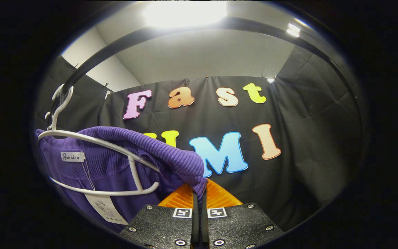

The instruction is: Grasp the clothes on the hanger with both hands and then place them into the laundry hamper below.

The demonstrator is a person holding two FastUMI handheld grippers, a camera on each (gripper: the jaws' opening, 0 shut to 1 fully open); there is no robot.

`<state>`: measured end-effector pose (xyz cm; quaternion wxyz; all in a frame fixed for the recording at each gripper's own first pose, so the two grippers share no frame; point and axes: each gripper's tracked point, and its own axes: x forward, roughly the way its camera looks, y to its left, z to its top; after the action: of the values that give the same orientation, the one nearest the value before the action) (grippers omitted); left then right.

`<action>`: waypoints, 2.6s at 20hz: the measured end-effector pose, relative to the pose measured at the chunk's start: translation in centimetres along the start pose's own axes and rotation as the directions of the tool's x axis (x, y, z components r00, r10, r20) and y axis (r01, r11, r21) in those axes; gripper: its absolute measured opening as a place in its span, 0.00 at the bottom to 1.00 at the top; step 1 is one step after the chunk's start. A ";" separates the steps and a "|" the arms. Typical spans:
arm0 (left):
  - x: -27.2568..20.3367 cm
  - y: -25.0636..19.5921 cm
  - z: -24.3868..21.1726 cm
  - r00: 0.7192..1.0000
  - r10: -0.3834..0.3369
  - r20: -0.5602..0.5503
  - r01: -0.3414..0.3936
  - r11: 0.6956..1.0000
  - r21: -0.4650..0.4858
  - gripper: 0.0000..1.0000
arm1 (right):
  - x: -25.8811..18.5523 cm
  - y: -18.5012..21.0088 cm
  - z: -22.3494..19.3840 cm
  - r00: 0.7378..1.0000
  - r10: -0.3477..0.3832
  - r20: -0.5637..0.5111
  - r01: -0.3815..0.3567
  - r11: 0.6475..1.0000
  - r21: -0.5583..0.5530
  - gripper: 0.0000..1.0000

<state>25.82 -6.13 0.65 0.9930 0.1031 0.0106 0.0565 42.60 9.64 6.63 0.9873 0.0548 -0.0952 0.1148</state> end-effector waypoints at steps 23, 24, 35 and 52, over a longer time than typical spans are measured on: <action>-5.0 6.6 8.8 0.998 0.019 0.061 -0.015 0.998 -0.069 0.00 | 3.4 -0.4 0.0 1.000 0.013 0.006 -0.013 1.000 0.014 0.02; -4.6 6.8 9.5 0.997 0.019 0.076 -0.014 0.998 -0.058 0.00 | 3.5 -0.1 -0.6 0.999 0.033 0.001 -0.033 0.999 0.031 0.02; -1.6 8.3 5.5 1.000 0.017 0.019 -0.016 0.999 -0.047 0.03 | 1.9 1.3 -11.1 0.973 0.096 -0.210 -0.079 0.993 0.088 0.02; -8.2 9.9 -0.7 0.991 -0.126 -0.035 0.123 0.989 -0.079 0.07 | -13.4 5.6 -7.6 0.963 0.109 -0.248 -0.078 0.988 0.130 0.02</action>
<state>16.61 2.74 2.12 0.9974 0.0631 0.0348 -0.0033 29.81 13.17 -3.02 0.9797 0.0941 0.0366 0.1730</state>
